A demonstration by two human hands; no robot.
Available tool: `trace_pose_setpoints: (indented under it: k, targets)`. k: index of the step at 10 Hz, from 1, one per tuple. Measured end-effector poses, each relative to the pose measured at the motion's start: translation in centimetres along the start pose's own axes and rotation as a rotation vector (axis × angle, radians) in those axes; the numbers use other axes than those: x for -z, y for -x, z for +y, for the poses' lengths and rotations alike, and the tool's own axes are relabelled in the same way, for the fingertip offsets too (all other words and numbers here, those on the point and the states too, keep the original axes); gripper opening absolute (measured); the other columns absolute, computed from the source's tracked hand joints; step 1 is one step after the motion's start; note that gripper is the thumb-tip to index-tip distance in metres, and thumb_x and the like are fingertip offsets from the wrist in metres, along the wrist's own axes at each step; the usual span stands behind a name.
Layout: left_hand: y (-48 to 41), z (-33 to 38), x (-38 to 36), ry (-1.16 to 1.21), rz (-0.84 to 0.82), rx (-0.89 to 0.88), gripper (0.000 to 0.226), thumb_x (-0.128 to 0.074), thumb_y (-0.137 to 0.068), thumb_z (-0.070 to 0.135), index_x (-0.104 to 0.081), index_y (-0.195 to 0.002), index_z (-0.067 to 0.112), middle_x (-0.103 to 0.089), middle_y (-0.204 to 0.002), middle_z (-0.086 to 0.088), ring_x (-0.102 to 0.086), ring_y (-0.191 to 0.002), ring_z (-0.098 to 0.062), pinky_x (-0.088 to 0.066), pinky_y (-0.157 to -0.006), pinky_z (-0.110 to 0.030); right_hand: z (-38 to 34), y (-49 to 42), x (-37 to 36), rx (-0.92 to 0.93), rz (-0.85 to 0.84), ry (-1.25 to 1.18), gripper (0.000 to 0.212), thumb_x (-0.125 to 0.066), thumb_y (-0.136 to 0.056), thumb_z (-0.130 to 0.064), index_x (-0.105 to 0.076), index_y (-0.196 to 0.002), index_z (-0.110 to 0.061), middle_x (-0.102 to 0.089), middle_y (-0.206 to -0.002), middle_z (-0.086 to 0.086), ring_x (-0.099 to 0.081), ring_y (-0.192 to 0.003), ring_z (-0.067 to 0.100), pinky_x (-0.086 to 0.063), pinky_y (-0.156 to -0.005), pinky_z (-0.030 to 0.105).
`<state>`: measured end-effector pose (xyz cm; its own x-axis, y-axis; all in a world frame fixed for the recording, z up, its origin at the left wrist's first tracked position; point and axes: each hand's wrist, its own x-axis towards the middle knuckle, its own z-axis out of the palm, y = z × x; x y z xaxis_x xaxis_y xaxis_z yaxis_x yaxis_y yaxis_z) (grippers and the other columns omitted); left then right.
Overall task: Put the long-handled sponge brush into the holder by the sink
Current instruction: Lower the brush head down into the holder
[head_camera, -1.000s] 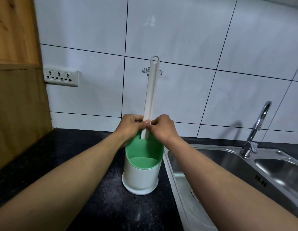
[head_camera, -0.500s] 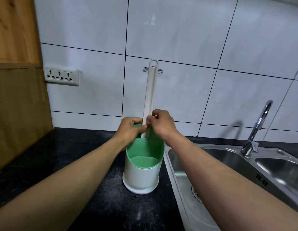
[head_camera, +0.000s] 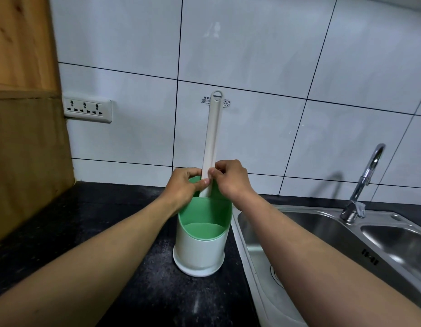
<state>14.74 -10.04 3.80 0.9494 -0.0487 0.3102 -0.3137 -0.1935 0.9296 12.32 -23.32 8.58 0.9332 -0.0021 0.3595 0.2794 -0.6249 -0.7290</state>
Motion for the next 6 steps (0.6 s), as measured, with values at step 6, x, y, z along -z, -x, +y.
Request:
trace_pose_setpoints:
  k: [6]
  targets:
    - [0.5, 1.1, 0.6, -0.048, 0.036, 0.05, 0.041, -0.075, -0.079, 0.017, -0.065, -0.116, 0.001, -0.069, -0.11, -0.012, -0.066, -0.101, -0.026, -0.051, -0.097, -0.039, 0.5, 0.7, -0.2, -0.099, -0.037, 0.073, 0.043, -0.051, -0.093, -0.029, -0.055, -0.127, -0.003, -0.06, -0.131, 0.017, -0.053, -0.124, 0.032, -0.041, -0.098, 0.031]
